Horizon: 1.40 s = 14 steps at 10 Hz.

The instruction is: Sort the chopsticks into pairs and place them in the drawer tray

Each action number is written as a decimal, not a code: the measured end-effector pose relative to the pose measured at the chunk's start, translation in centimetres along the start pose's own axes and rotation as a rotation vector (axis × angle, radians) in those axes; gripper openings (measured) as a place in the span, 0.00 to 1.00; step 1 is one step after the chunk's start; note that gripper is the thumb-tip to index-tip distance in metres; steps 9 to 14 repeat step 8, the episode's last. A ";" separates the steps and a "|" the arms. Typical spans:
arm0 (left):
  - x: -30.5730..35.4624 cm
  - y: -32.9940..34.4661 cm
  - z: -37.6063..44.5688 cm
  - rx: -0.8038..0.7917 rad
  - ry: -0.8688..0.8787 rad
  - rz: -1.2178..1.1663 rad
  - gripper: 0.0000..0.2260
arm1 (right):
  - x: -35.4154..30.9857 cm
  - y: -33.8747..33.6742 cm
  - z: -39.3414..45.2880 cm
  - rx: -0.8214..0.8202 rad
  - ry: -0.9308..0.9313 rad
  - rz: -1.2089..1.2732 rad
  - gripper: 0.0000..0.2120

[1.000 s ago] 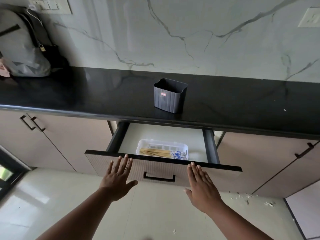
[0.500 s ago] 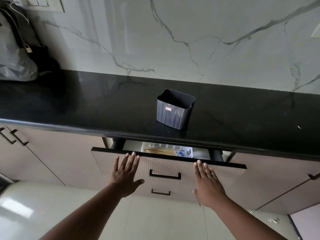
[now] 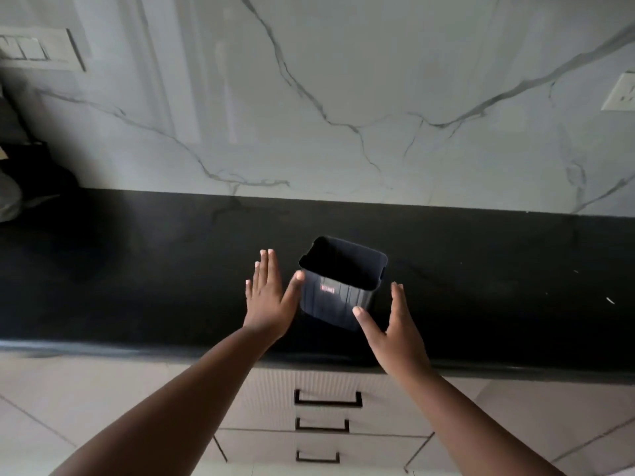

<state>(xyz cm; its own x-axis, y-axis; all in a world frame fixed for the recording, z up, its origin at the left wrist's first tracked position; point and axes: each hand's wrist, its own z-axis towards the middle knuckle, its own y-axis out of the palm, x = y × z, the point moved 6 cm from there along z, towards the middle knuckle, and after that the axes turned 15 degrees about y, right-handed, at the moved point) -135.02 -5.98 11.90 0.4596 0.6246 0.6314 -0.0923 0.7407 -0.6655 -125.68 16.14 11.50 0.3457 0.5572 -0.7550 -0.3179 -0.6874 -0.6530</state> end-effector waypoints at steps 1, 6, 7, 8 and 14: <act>0.4 2.2 4.5 0.074 -0.119 -0.363 0.34 | -1.2 0.4 4.0 -0.060 0.007 0.109 0.45; -0.8 8.2 14.5 0.083 -0.265 -0.446 0.34 | -3.8 1.5 19.8 -0.320 -0.029 0.151 0.36; -1.1 7.0 15.5 0.079 -0.209 -0.407 0.42 | -4.3 0.3 20.9 -0.278 -0.041 0.127 0.46; -1.0 4.5 17.8 0.042 -0.115 -0.240 0.41 | -5.8 -1.9 22.8 -0.146 -0.064 0.113 0.48; -1.0 4.5 17.8 0.042 -0.115 -0.240 0.41 | -5.8 -1.9 22.8 -0.146 -0.064 0.113 0.48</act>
